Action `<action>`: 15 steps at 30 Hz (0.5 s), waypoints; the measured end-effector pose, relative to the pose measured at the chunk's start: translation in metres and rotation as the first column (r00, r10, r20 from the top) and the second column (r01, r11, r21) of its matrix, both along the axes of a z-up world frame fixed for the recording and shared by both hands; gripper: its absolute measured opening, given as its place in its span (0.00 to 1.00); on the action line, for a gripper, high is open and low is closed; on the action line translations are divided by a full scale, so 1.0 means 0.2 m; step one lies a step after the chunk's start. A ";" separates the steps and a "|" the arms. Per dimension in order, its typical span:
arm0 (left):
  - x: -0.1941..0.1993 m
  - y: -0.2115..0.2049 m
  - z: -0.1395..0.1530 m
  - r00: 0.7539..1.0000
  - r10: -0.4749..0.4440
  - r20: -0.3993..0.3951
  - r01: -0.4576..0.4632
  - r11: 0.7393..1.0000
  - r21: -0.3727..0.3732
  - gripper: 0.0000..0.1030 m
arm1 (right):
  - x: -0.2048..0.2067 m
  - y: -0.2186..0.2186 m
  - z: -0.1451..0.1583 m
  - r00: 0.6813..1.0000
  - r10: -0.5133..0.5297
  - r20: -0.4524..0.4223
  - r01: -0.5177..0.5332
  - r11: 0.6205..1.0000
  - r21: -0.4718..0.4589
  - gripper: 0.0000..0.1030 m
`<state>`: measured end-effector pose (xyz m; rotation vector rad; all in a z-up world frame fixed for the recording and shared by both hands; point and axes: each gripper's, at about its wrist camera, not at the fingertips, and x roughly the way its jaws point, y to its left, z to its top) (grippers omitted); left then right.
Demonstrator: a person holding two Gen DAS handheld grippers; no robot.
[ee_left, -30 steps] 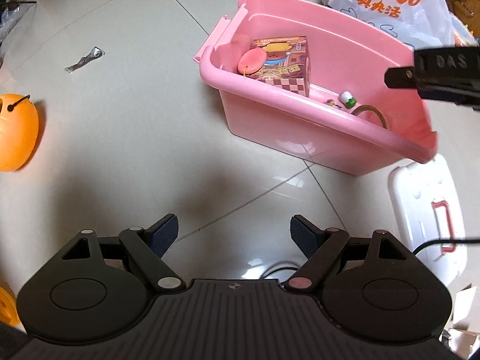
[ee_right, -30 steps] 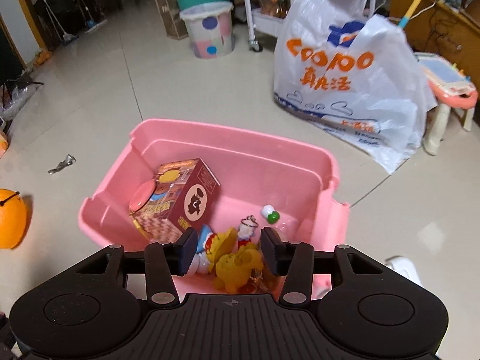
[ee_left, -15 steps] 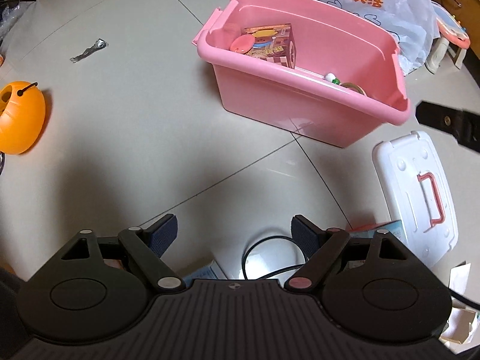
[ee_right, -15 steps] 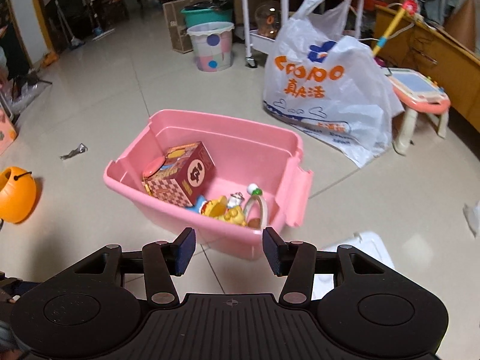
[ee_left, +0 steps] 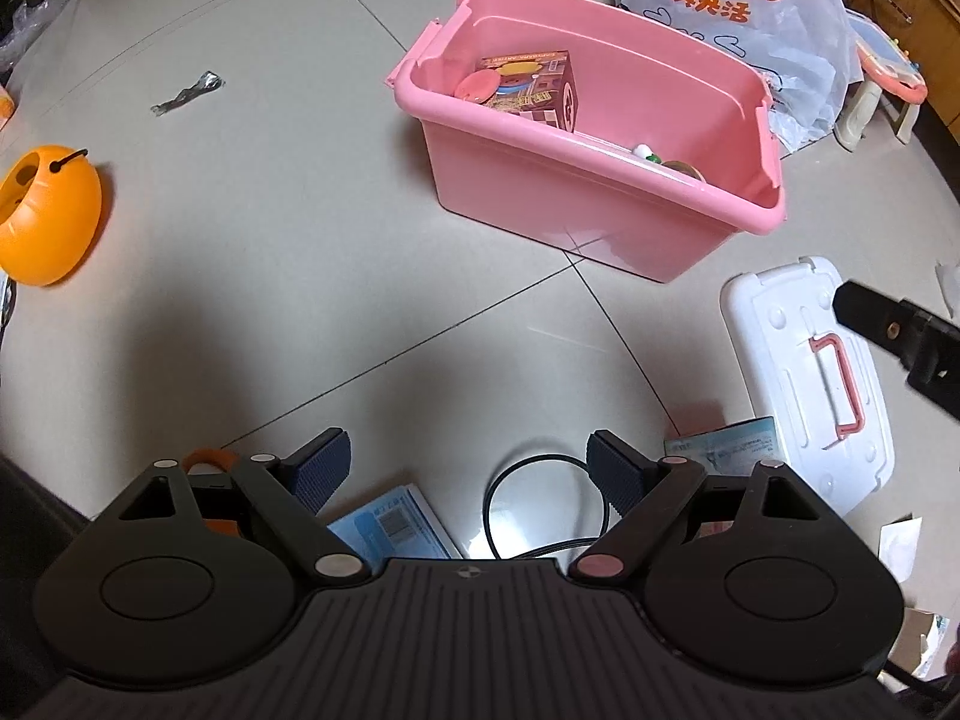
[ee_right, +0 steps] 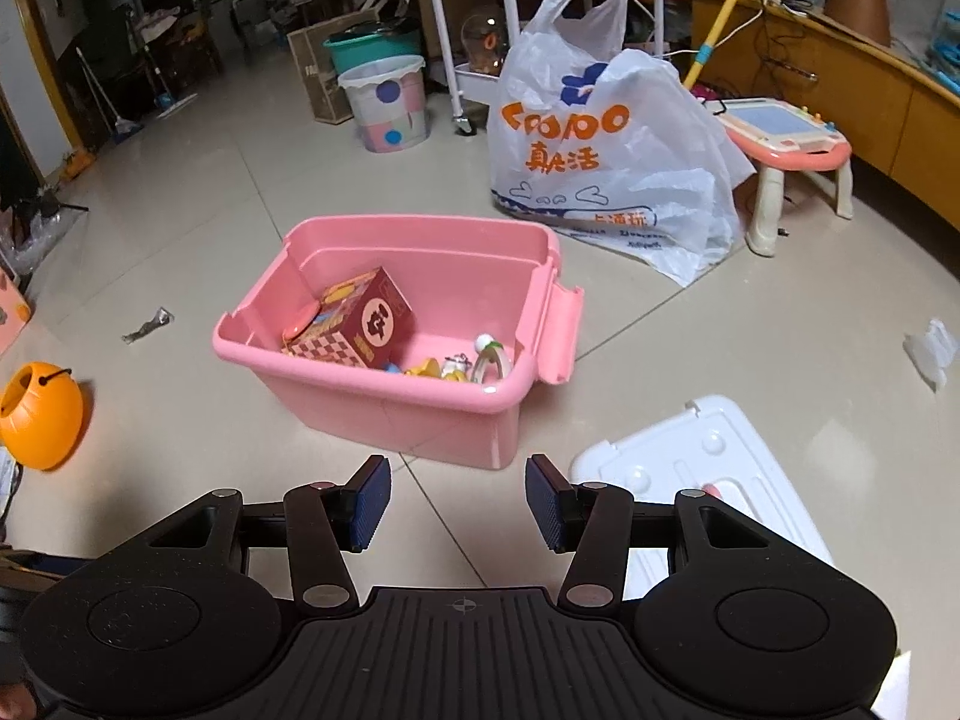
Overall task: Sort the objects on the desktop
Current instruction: 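Move the left gripper down to the light-blue box beside the orange slipper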
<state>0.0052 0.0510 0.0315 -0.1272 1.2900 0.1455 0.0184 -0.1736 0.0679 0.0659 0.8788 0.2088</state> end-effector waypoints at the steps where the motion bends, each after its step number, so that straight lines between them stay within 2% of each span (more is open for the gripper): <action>1: 0.00 0.00 0.00 1.000 0.007 -0.001 -0.007 1.000 -0.002 0.86 | -0.01 0.00 0.00 1.000 0.003 -0.002 -0.003 1.000 -0.005 0.45; 7: -0.03 0.03 0.01 0.999 0.050 -0.008 -0.050 0.999 -0.013 0.86 | -0.04 0.03 -0.03 1.000 0.020 -0.018 -0.020 1.000 -0.006 0.46; 15: -0.05 0.05 -0.01 0.998 0.055 -0.008 -0.054 0.998 0.027 0.86 | -0.09 0.08 -0.12 0.997 0.042 -0.065 -0.043 0.999 -0.010 0.47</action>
